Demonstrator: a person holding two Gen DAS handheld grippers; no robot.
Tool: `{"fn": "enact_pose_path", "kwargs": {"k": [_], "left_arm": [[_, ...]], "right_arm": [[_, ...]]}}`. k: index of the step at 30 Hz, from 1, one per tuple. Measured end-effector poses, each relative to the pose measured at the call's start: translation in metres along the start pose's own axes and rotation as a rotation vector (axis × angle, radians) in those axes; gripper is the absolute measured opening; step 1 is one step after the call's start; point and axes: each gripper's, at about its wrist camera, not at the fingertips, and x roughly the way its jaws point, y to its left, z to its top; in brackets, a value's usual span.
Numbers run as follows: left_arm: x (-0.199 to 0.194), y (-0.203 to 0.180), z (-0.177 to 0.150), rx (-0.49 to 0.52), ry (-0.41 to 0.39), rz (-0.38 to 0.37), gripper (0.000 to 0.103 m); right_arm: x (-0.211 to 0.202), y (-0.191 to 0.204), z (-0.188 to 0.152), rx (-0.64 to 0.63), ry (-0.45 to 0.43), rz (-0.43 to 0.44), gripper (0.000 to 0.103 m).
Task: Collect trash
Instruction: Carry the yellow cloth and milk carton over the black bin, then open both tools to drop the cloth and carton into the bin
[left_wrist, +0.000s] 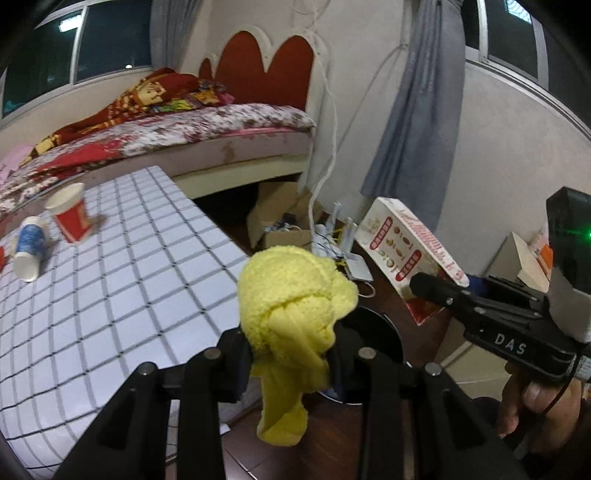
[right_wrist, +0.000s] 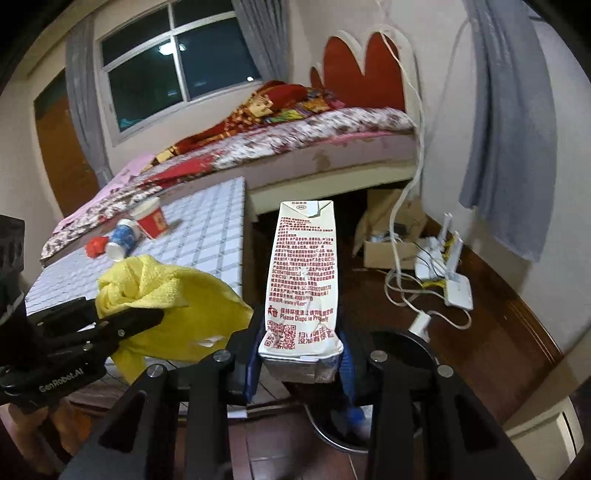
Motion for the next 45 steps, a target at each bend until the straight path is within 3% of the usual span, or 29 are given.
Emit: {"fn": "enact_pose_path", "kwargs": {"k": [7,16,30,33,34,35,37,40,45], "left_arm": [[0.025,-0.032,-0.014,0.025,0.053,-0.051,0.036],[0.061,-0.044,-0.024,0.005,0.107,-0.057,0.036],[0.124,-0.067,-0.03,0.007,0.225,-0.063,0.036],[0.135,-0.07,-0.029,0.002,0.242,-0.075,0.045],[0.139,-0.069,-0.03,-0.008,0.243,-0.08,0.06],[0.143,-0.069,-0.031,-0.014,0.249,-0.072,0.084],[0.147,-0.068,-0.035,-0.014,0.251,-0.011,0.102],[0.144,-0.065,-0.042,-0.017,0.274,0.025,0.102],[0.136,-0.057,-0.05,-0.02,0.285,0.071,0.102]], "right_arm": [[0.004,-0.032,-0.023,0.035,0.065,-0.047,0.037],[0.031,-0.066,-0.046,0.031,0.171,-0.088,0.037],[0.083,-0.115,-0.064,0.072,0.298,-0.08,0.037],[0.094,-0.124,-0.064,0.085,0.322,-0.064,0.037],[0.1,-0.127,-0.066,0.089,0.343,-0.052,0.039],[0.11,-0.132,-0.068,0.098,0.379,-0.053,0.061],[0.12,-0.143,-0.074,0.107,0.408,-0.138,0.102],[0.118,-0.157,-0.084,0.136,0.445,-0.206,0.102],[0.104,-0.16,-0.091,0.149,0.426,-0.227,0.102]]}}
